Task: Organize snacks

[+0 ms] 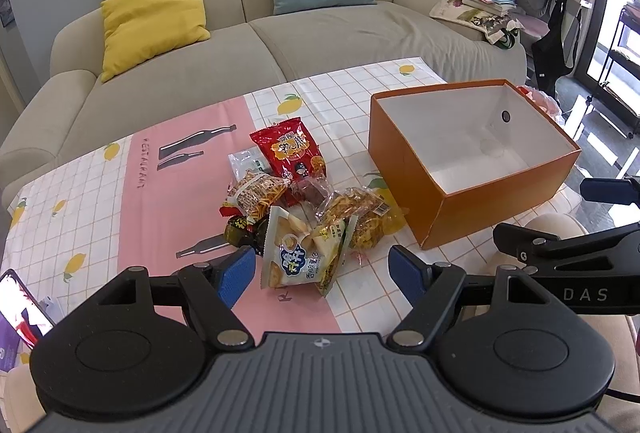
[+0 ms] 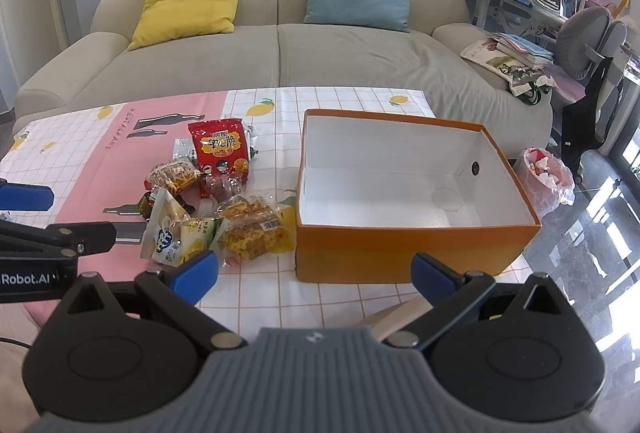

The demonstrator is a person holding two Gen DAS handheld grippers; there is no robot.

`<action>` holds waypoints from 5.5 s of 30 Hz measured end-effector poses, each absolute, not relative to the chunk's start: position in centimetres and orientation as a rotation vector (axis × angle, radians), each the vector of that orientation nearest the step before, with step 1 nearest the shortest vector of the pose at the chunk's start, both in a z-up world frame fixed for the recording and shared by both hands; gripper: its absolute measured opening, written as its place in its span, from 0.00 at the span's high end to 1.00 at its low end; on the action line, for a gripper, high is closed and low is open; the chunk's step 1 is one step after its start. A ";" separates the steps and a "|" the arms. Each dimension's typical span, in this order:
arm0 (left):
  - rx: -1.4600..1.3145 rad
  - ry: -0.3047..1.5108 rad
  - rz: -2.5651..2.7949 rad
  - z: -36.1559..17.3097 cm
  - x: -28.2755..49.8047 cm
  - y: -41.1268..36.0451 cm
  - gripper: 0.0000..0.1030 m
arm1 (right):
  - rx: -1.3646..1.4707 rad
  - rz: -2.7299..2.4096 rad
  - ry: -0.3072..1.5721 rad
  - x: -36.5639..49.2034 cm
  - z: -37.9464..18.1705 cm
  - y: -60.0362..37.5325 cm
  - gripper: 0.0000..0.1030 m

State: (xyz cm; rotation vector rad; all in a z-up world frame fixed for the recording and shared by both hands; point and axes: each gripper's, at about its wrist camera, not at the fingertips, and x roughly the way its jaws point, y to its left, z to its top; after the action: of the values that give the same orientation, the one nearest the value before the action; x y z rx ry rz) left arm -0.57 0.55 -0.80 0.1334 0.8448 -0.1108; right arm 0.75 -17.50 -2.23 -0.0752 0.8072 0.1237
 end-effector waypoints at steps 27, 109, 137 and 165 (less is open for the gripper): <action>0.127 0.855 -0.114 -0.8 -0.9 0.3 0.14 | -0.077 0.129 0.815 0.6 -2.5 -17.2 0.03; 0.002 1.066 -0.130 -14.2 8.6 8.0 0.57 | -0.124 0.246 0.955 11.9 -18.7 -7.4 0.78; -0.567 1.144 -0.106 -16.3 10.2 12.9 0.15 | -0.238 0.307 0.820 9.9 -16.5 -6.3 0.45; -0.716 1.113 -0.086 -18.4 13.4 11.3 0.14 | -0.417 0.293 0.807 10.8 -19.7 -5.0 0.34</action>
State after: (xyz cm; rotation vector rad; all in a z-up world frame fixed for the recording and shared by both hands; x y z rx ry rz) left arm 13.42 11.30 -18.37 -0.7164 1.1131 -0.0860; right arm 10.83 -5.03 -19.69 -0.4173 0.8072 0.2928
